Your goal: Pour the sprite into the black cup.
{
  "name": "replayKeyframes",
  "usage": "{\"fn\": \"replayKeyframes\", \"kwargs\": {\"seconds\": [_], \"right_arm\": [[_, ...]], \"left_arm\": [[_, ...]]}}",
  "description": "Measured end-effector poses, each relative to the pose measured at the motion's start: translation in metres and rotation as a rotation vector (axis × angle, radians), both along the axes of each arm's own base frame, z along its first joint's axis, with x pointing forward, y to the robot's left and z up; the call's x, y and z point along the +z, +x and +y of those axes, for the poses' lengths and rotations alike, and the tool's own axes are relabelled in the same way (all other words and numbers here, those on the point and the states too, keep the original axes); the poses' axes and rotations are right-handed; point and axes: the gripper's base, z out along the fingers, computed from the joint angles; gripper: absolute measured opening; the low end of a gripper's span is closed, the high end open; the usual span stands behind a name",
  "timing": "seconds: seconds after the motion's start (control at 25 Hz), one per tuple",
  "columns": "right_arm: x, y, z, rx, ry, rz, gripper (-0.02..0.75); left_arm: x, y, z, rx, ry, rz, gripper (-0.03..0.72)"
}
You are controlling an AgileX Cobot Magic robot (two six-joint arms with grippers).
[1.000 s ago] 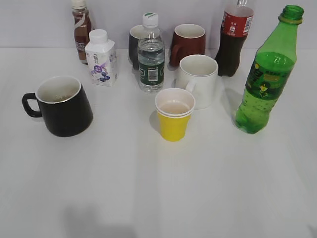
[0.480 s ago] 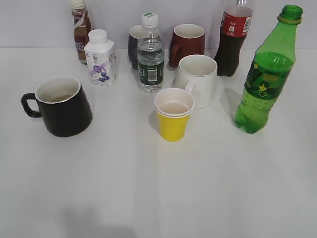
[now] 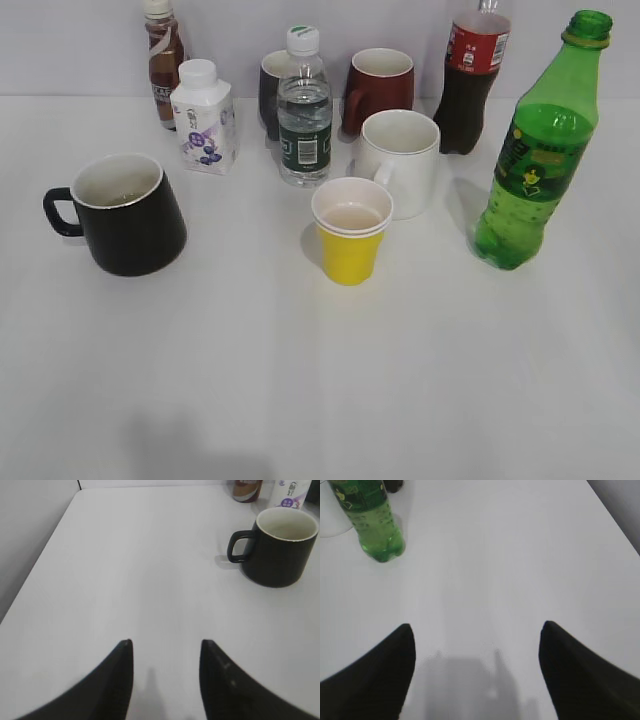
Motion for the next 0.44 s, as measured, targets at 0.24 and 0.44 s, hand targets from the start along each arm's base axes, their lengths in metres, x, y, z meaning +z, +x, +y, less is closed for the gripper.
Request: {"fn": "replayKeyframes", "kwargs": {"seconds": [0.24, 0.44], "right_arm": [[0.0, 0.0, 0.0, 0.0, 0.0, 0.0, 0.575], [0.0, 0.0, 0.0, 0.0, 0.0, 0.0, 0.575]], "left_arm": [[0.0, 0.0, 0.0, 0.0, 0.001, 0.0, 0.333], [0.0, 0.0, 0.0, 0.0, 0.001, 0.0, 0.309]]}}
